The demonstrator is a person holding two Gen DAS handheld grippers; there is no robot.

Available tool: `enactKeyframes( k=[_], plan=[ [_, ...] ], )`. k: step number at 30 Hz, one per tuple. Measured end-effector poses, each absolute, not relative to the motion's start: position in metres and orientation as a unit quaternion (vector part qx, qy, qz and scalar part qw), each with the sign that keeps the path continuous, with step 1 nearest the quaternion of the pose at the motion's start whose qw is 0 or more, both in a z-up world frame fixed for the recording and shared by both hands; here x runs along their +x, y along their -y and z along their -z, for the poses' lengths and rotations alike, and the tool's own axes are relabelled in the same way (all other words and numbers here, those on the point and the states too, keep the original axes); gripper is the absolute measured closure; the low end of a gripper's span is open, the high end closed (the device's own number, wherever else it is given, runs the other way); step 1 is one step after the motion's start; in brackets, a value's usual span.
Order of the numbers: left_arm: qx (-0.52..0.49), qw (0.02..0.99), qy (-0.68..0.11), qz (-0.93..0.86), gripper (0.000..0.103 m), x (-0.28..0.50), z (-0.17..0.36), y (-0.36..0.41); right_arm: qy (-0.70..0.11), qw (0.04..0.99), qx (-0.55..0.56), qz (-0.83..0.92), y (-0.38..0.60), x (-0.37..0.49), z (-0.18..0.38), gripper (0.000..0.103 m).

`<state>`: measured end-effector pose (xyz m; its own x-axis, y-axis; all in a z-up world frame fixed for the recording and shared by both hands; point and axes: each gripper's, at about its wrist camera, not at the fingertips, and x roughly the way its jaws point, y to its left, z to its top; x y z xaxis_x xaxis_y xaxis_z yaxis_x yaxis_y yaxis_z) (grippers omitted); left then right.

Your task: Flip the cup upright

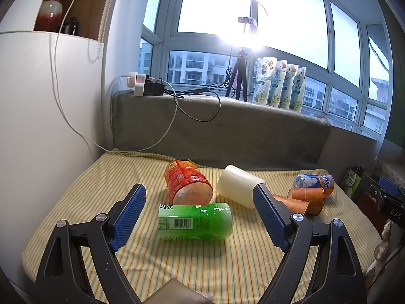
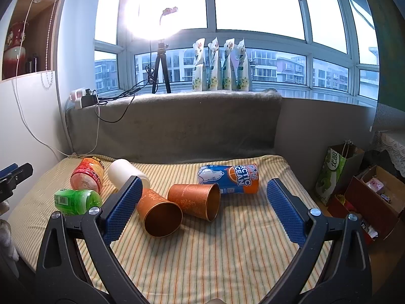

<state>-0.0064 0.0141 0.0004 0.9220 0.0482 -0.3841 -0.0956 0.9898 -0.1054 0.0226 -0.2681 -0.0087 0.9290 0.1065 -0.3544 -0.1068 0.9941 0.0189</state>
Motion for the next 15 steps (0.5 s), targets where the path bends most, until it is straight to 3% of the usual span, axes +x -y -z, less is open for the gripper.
enactKeyframes(
  k=[15],
  plan=[
    [-0.065,0.979,-0.189,-0.037,0.016,-0.0079,-0.0024,-0.0151,-0.173,0.983,0.000,-0.054,0.2664,0.0224,0.0043,0.003]
  ],
)
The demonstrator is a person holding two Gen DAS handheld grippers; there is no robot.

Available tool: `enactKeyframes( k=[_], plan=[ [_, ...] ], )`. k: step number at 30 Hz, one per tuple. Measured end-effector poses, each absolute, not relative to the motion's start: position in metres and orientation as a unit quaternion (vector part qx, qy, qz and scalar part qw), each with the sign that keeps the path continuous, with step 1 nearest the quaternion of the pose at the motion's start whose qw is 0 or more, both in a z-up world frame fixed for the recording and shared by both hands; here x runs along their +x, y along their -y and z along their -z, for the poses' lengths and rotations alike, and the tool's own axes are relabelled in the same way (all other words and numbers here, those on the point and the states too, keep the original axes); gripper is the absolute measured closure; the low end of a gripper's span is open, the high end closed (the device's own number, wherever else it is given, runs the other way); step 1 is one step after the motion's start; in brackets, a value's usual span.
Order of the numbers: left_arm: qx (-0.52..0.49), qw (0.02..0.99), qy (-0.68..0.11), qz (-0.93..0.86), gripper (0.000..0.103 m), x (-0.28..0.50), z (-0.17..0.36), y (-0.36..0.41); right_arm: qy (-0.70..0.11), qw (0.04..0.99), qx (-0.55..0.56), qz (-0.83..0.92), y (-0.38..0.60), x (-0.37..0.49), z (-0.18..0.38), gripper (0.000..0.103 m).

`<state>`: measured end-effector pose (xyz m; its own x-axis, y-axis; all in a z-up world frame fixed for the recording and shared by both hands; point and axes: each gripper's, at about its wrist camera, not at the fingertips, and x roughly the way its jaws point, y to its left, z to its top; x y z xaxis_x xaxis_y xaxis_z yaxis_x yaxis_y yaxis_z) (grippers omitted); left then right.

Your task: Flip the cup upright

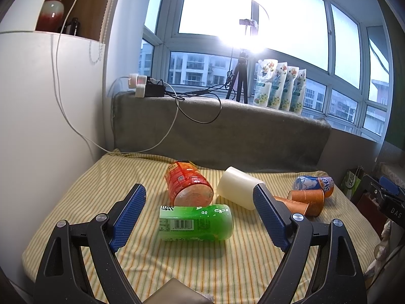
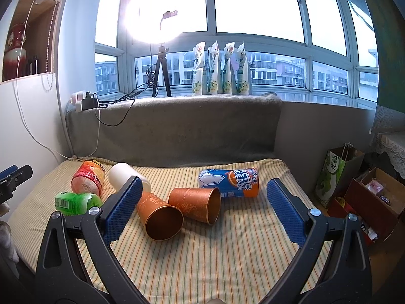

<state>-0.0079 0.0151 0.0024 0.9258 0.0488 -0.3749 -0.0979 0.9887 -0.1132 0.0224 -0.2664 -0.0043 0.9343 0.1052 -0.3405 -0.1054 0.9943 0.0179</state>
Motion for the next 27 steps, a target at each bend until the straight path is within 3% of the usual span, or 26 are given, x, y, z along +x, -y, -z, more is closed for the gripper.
enactKeyframes(
  k=[27],
  plan=[
    [-0.068,0.976,-0.201,-0.041,0.016,-0.008,0.006,-0.022,-0.200,0.975,-0.014,-0.094,0.251,0.039,0.009,0.003]
  ],
)
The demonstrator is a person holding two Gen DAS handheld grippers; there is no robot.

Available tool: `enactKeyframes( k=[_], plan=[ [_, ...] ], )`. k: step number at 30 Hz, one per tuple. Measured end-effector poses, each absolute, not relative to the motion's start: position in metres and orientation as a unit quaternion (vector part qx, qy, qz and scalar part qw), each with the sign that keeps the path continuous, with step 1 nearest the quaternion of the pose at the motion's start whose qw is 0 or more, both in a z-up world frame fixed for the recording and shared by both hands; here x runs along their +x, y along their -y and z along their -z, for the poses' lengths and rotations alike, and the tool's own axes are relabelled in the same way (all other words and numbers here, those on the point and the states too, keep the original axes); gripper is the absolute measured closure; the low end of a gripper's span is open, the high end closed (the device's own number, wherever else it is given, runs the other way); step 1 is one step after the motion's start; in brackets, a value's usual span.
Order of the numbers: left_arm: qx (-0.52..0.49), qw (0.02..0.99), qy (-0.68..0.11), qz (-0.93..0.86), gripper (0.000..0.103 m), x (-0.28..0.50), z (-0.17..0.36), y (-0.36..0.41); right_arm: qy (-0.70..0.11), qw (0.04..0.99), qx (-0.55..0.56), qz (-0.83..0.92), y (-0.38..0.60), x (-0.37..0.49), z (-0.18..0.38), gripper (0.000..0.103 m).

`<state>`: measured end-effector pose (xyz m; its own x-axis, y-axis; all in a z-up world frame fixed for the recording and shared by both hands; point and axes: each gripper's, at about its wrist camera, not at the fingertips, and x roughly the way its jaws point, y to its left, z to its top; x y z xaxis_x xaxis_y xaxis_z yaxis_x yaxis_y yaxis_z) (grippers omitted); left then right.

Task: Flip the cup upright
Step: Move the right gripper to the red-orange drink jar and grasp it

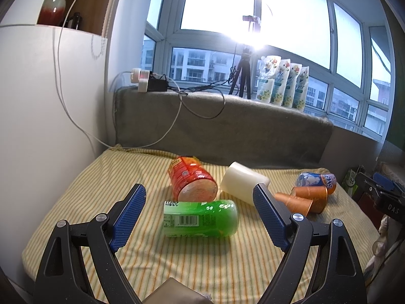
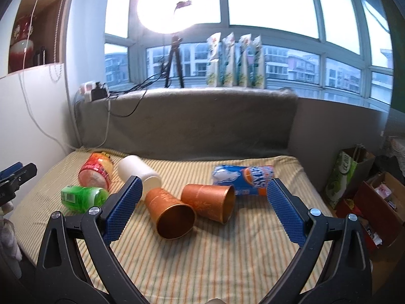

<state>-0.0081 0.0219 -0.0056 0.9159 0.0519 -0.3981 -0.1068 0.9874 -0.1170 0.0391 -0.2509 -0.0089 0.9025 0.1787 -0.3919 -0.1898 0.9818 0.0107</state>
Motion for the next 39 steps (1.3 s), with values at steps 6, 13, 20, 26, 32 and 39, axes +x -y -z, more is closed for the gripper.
enactKeyframes(
  k=[6,13,20,26,32,39],
  plan=[
    [-0.074,0.972,-0.216,-0.050,0.016,-0.012,0.013,-0.032,-0.225,0.964,-0.020,-0.141,0.231,0.059,0.011,0.003],
    [-0.077,0.965,-0.245,-0.053,0.016,-0.017,0.029,-0.042,-0.267,0.940,-0.044,-0.208,0.191,0.091,0.014,0.003],
    [-0.089,0.959,-0.263,-0.059,0.016,-0.024,0.040,-0.054,-0.335,0.897,-0.034,-0.287,0.143,0.131,0.014,0.003],
    [-0.110,0.952,-0.278,-0.065,0.016,-0.031,0.052,-0.067,-0.400,0.850,-0.026,-0.341,0.098,0.167,0.021,0.003],
    [-0.127,0.946,-0.289,-0.072,0.016,-0.038,0.062,-0.077,-0.462,0.803,-0.009,-0.376,0.056,0.202,0.037,0.003],
    [-0.150,0.941,-0.292,-0.083,0.016,-0.042,0.068,-0.092,-0.516,0.771,-0.006,-0.372,0.010,0.240,0.056,0.003]
  ],
)
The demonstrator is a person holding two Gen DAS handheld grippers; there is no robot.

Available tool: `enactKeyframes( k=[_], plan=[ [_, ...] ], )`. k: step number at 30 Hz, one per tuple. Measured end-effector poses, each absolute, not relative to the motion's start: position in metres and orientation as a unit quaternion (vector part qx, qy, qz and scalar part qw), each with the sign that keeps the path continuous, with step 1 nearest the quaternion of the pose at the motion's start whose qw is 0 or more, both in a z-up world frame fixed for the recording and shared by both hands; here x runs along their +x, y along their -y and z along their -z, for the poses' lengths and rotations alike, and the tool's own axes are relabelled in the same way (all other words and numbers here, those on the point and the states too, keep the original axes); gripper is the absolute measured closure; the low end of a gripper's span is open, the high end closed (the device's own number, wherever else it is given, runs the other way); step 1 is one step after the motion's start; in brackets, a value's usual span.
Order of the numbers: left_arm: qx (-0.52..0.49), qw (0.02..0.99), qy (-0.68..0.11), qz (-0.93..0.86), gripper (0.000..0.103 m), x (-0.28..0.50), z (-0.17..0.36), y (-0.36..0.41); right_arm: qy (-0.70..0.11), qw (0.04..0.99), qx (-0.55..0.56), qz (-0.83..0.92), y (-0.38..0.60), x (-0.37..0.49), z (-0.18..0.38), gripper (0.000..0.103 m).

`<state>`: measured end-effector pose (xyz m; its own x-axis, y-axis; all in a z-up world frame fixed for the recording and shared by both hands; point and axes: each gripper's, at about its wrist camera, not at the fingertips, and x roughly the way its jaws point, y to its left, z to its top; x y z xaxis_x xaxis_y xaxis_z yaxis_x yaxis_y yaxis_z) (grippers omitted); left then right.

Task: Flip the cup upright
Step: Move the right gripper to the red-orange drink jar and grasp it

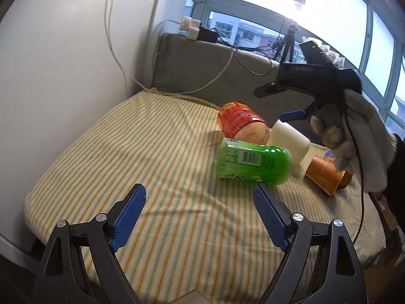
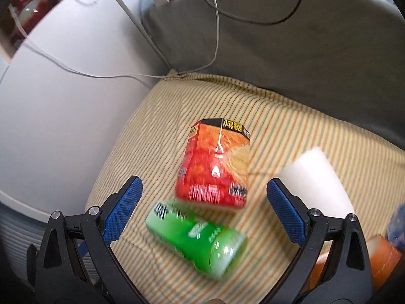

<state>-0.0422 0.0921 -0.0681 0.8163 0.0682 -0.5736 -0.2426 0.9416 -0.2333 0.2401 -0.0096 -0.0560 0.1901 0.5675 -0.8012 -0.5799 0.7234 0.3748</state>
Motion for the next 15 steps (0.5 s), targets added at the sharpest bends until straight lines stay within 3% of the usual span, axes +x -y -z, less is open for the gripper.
enactKeyframes(
  k=[15],
  plan=[
    [-0.172,0.936,-0.290,-0.099,0.016,-0.044,0.075,-0.117,-0.580,0.735,-0.063,-0.345,-0.043,0.271,0.103,0.003]
  ],
)
